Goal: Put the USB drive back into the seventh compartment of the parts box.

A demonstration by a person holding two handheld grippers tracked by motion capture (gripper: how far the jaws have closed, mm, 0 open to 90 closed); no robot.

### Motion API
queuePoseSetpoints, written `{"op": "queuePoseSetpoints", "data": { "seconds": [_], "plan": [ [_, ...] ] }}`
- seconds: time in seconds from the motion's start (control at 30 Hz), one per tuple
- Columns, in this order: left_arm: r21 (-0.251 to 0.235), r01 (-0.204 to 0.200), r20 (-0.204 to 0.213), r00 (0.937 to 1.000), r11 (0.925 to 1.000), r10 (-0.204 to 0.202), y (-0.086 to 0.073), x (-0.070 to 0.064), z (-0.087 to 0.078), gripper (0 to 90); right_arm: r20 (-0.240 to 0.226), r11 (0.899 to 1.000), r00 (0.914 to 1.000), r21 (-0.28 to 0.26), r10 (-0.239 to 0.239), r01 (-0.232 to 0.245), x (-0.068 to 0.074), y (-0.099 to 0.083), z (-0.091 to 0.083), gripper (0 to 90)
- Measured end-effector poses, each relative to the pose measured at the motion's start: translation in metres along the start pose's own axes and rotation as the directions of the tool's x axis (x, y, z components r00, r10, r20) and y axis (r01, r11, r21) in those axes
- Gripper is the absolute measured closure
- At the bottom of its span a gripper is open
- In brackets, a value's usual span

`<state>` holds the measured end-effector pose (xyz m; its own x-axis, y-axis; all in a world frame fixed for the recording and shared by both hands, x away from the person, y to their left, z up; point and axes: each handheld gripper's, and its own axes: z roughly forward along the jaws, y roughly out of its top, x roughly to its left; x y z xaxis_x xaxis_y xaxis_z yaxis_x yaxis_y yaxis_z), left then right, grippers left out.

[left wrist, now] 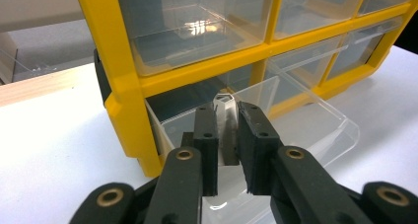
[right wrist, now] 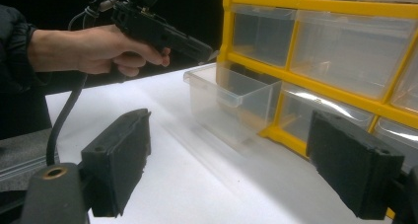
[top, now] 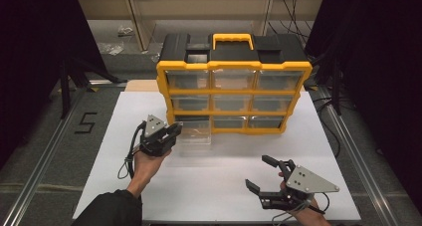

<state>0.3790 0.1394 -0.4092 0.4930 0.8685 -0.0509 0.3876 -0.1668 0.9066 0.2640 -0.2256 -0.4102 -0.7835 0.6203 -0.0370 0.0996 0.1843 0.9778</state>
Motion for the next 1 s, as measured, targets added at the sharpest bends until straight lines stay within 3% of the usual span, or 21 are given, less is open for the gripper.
{"op": "queuePoseSetpoints", "data": {
  "seconds": [0.67, 0.8, 1.0],
  "plan": [
    [0.042, -0.015, 0.033, 0.9994, 0.999, 0.014, -0.0038, -0.0005, 0.0076, 77.4, -0.001, 1.0, 1.0, 0.0, 0.001, -0.001, -0.0001, -0.0002, 0.0003, 18.2],
    [0.016, -0.02, 0.052, 0.9985, 0.9997, 0.019, -0.0024, -0.0021, 0.0061, 65.4, -0.001, 1.0, 1.0, -0.001, 0.0, 0.0, 0.0, 0.0, 0.0001, 18.2],
    [0.015, -0.011, 0.078, 0.9969, 0.9998, 0.01, -0.0008, -0.0052, 0.0043, 45.8, 0.0, 1.0, 1.0, 0.0, 0.001, -0.001, -0.0001, 0.0001, -0.0002, 18.2]
  ]
}}
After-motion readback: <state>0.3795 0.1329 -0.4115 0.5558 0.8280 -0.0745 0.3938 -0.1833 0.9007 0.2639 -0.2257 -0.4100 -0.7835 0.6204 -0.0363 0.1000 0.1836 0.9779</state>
